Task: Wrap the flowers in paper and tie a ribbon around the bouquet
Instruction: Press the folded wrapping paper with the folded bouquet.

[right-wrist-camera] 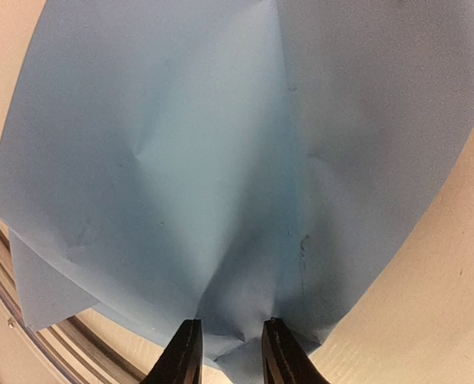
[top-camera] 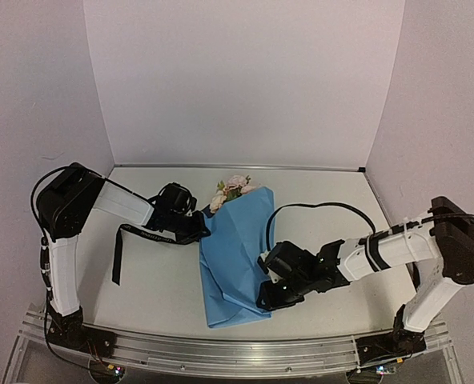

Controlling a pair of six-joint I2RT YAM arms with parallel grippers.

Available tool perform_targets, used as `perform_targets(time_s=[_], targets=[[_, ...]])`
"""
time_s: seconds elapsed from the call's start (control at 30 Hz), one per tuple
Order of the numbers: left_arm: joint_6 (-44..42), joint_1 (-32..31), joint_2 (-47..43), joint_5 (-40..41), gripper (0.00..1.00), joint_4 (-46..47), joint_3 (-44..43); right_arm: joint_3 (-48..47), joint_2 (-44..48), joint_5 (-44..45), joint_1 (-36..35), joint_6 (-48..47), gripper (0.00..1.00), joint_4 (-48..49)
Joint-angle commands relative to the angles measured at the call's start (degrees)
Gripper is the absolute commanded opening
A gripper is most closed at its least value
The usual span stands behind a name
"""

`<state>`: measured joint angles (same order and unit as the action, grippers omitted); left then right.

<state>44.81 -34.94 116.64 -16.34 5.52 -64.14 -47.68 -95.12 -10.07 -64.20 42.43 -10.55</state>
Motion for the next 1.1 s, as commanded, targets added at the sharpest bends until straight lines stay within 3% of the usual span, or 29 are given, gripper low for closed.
perform_targets(time_s=[0.0, 0.27, 0.6, 0.8, 1.07], targets=[[-1.69, 0.22, 0.54, 2.17, 0.00, -2.83, -1.67, -1.48, 4.82, 5.73, -1.84, -0.30, 0.32, -7.20], [-1.74, 0.22, 1.06, 1.93, 0.00, -2.64, -1.70, -3.82, 9.95, 6.41, -1.96, -0.26, 0.25, -9.93], [-1.79, 0.22, 2.06, 1.40, 0.00, -2.96, -2.35, -0.09, 1.27, 0.78, -2.21, 1.39, 0.11, -4.48], [-1.74, 0.22, 2.54, 1.22, 0.00, -2.80, -2.57, 1.81, -3.72, -0.47, -2.94, 3.13, 0.09, -2.13], [-2.47, 0.21, 1.45, 0.44, 0.02, -3.39, -3.28, 2.44, -2.86, 0.47, -3.16, 4.18, 0.10, -2.44]])
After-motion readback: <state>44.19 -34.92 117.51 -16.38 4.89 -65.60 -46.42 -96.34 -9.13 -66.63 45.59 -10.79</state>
